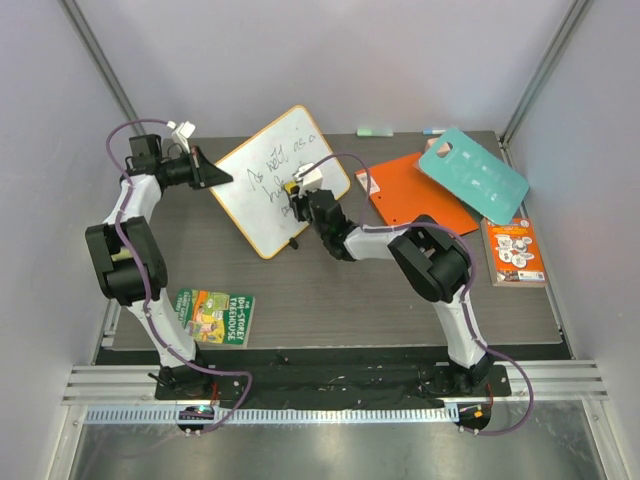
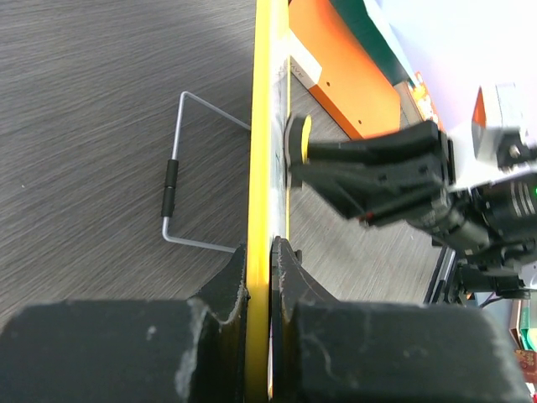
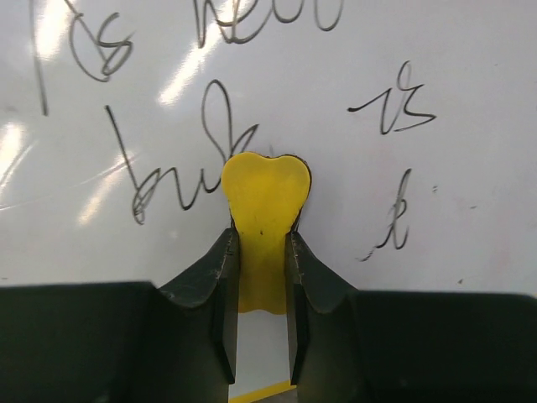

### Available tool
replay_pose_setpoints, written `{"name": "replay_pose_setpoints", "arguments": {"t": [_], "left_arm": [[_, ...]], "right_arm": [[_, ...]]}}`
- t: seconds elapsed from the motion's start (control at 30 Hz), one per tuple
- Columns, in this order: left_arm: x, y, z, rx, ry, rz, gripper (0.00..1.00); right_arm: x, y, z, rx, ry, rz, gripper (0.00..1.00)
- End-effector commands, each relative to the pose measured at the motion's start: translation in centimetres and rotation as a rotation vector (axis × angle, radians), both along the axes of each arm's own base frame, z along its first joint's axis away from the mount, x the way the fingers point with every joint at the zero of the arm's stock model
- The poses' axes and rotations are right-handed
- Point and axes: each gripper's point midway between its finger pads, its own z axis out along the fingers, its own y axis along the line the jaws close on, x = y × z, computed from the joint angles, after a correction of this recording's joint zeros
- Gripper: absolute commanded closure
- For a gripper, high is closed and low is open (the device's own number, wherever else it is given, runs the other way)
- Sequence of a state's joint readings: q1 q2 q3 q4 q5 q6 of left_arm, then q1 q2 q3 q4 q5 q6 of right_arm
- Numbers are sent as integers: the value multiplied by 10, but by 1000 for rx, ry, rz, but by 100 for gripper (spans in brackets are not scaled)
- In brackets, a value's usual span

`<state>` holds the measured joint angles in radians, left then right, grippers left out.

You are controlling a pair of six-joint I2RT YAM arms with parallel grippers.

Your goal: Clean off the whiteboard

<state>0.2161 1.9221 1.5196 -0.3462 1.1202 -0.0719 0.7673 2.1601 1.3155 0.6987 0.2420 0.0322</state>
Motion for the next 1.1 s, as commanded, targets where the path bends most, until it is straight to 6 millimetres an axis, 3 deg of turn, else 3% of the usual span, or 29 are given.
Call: {"name": "replay_pose_setpoints", "arguments": {"t": [0.0, 0.23, 0.33, 0.37, 0.4, 0.43, 0.5, 0.53, 0.6, 0.67, 0.7, 0.77, 0.93, 1.07], "left_arm": [[24, 9, -32, 278, -135, 38, 100], [24, 5, -27, 251, -122, 45, 100], [23, 2, -27, 256, -114, 46, 100], [22, 2, -27, 256, -117, 44, 100], [22, 1, -24, 256, -119, 44, 100], [22, 0, -24, 256, -119, 42, 100], [21, -2, -22, 254, -119, 41, 100], [21, -3, -21, 253, -118, 38, 100], [19, -6, -21, 252, -113, 32, 100], [18, -9, -21, 250, -113, 26, 100], [18, -9, -21, 251, -114, 26, 100], [17, -11, -20, 251, -113, 23, 100], [16, -11, -14, 254, -121, 26, 100], [15, -11, -10, 253, -126, 24, 100]], "right_arm": [[-60, 52, -37, 39, 206, 180, 99], [-42, 26, -39, 256, 293, -114, 99], [-35, 30, -32, 259, 275, -127, 99], [-30, 40, -21, 273, 262, -110, 99], [-31, 47, -25, 235, 273, -84, 99], [-29, 64, -5, 252, 248, -58, 99], [-31, 77, -14, 207, 256, -35, 99], [-34, 93, -1, 230, 239, -9, 99], [-40, 106, -8, 223, 246, 16, 99], [-43, 122, 2, 233, 222, 32, 99], [-42, 123, -3, 225, 227, 23, 99], [-34, 128, 9, 262, 217, 1, 99], [1, 97, -2, 279, 240, -165, 99], [36, 38, -22, 279, 279, -349, 99]]}}
